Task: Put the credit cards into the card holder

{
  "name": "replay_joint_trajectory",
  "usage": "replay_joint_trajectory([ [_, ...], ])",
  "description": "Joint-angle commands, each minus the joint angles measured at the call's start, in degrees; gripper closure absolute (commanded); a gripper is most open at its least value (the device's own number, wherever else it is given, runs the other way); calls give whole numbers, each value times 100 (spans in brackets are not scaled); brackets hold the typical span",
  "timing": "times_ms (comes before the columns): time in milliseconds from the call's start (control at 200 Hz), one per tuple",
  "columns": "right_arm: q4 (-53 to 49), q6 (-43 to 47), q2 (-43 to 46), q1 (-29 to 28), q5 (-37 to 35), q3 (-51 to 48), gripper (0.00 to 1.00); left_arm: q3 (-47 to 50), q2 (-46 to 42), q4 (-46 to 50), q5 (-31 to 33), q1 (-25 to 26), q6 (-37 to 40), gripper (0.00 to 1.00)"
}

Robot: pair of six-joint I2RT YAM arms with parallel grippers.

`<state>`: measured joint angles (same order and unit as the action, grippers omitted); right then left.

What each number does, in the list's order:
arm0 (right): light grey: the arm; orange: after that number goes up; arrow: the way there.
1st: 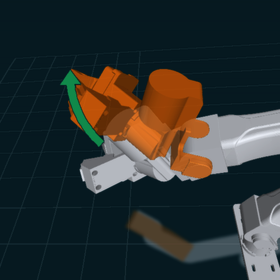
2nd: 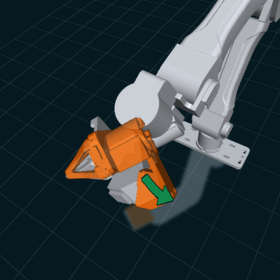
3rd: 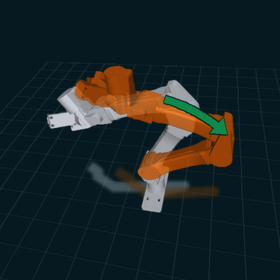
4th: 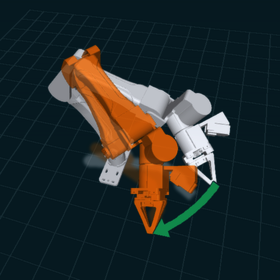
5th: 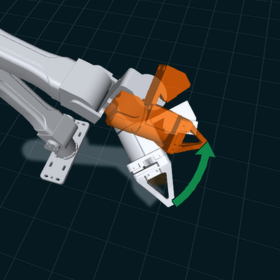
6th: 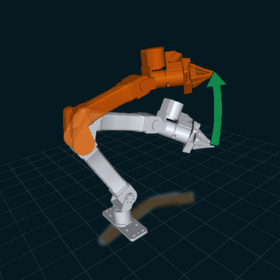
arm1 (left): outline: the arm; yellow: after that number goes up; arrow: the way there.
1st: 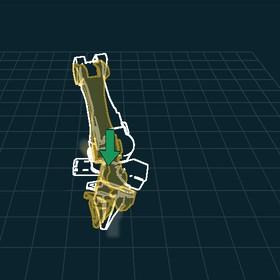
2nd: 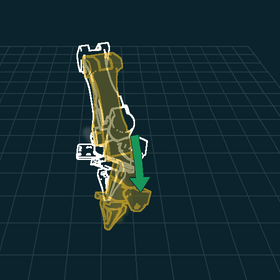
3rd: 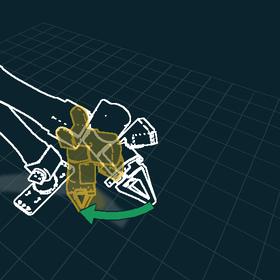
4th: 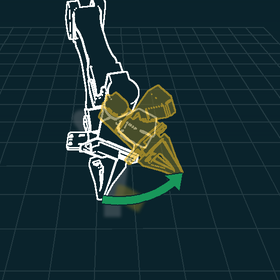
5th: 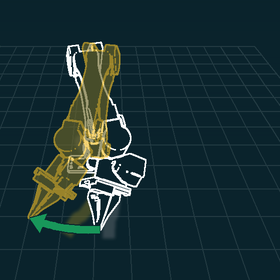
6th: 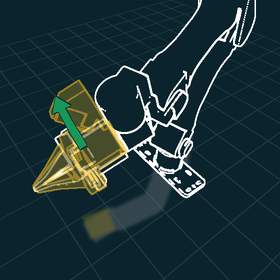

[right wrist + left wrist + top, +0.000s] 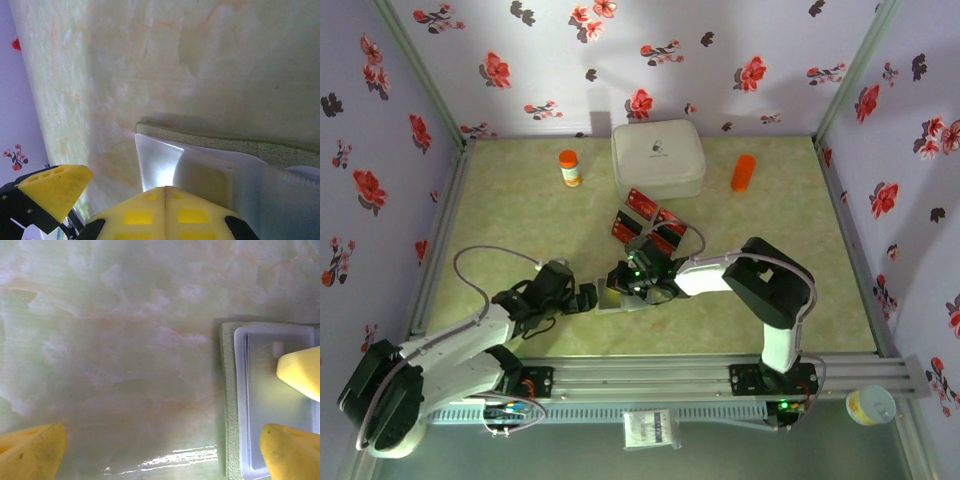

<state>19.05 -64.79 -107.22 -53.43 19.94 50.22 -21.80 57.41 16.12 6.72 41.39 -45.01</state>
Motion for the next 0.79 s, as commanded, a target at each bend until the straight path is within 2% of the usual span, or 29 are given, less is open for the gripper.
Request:
replay_joint_trajectory([
  [0, 121, -94, -142, -38, 17, 32, 98, -183, 137, -225, -92, 70, 113, 0],
  [790, 75, -27, 166, 72, 71, 54, 96, -13, 1096, -680, 194, 709, -125, 0],
])
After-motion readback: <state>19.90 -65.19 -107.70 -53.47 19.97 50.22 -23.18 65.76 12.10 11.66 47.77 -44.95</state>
